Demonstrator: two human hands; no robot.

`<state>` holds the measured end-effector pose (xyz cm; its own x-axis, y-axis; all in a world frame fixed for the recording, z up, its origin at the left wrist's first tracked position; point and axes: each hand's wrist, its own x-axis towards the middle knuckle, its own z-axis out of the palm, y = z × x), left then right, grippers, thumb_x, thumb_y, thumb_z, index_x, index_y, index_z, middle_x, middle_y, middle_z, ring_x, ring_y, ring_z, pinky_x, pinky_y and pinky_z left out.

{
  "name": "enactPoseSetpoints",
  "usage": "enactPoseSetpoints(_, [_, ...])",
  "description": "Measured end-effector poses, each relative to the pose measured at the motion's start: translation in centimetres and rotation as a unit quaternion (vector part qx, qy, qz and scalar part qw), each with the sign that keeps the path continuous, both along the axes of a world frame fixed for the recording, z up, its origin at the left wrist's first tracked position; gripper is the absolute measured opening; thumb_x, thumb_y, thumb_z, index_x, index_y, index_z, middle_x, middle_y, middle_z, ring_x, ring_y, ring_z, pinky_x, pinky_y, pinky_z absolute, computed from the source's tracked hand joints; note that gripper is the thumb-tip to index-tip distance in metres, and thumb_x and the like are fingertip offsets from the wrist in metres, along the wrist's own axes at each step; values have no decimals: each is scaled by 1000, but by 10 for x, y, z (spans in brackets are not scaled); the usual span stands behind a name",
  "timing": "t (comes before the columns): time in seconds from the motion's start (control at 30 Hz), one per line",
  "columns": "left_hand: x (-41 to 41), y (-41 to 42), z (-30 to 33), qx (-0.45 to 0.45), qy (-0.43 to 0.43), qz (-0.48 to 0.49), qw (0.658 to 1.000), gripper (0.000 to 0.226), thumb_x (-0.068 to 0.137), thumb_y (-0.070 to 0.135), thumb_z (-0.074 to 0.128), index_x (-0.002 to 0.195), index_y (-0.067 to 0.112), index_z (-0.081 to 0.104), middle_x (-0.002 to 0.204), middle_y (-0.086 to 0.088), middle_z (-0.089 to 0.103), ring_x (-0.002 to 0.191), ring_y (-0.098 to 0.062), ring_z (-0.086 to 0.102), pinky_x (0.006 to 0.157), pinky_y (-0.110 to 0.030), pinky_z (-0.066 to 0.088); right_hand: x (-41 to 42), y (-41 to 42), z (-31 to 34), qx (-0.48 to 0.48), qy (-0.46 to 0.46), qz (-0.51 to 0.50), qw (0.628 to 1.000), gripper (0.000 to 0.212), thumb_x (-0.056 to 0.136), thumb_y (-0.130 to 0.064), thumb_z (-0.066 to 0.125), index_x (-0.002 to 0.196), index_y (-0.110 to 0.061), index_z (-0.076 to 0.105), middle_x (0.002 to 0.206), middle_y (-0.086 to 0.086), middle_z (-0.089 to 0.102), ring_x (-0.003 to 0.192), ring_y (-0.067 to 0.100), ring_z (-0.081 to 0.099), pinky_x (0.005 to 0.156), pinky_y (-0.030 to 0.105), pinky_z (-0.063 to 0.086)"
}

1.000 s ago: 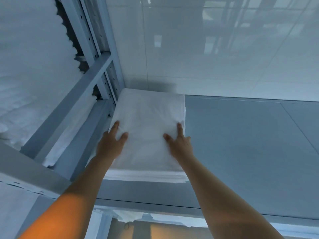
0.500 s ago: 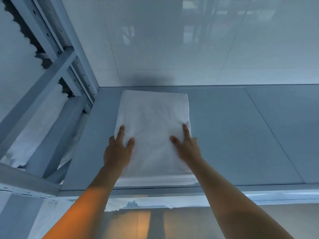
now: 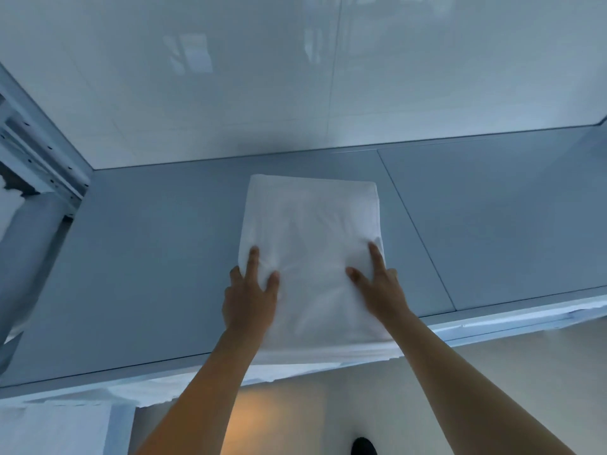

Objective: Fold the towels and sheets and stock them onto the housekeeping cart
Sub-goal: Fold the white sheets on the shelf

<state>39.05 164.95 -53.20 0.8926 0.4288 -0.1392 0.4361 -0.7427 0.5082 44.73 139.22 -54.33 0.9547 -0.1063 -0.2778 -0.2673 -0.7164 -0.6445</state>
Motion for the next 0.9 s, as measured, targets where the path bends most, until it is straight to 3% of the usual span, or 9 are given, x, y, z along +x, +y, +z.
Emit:
enactPoseSetpoints(0.23, [4, -96, 4, -11, 5, -9, 1000, 69, 100, 62, 44, 160, 50, 11, 154, -14, 36, 120, -46, 55, 96, -52, 49, 1, -94, 0, -11, 1, -26, 1000, 78, 84, -82, 49, 147, -72, 3, 118, 13, 46, 106, 43, 61, 94, 48, 49])
enactPoseSetpoints(0.47, [7, -114, 6, -37, 0, 7, 999, 72, 99, 61, 47, 159, 51, 9, 153, -13, 37, 121, -46, 56, 96, -52, 48, 9, -116, 1, -14, -4, -12, 1000, 82, 85, -80, 52, 150, -66, 5, 119, 18, 49, 115, 43, 54, 99, 52, 47])
enactPoseSetpoints(0.67, [9, -115, 2, -74, 0, 52, 996, 94, 95, 63, 55, 164, 27, 2, 159, -17, 36, 132, -46, 50, 104, -54, 43, 8, -116, 1, -1, -5, -11, 1000, 86, 87, -75, 56, 155, -60, 5, 113, 14, 45, 116, 43, 53, 98, 47, 44])
enactPoseSetpoints(0.9, [23, -96, 0, -160, 48, 71, 983, 109, 78, 71, 72, 158, 17, 22, 150, -13, 51, 135, -39, 51, 111, -51, 40, 8, -114, -2, 3, 0, -15, 1000, 86, 86, -77, 54, 153, -62, 2, 108, 7, 40, 113, 39, 51, 91, 44, 41])
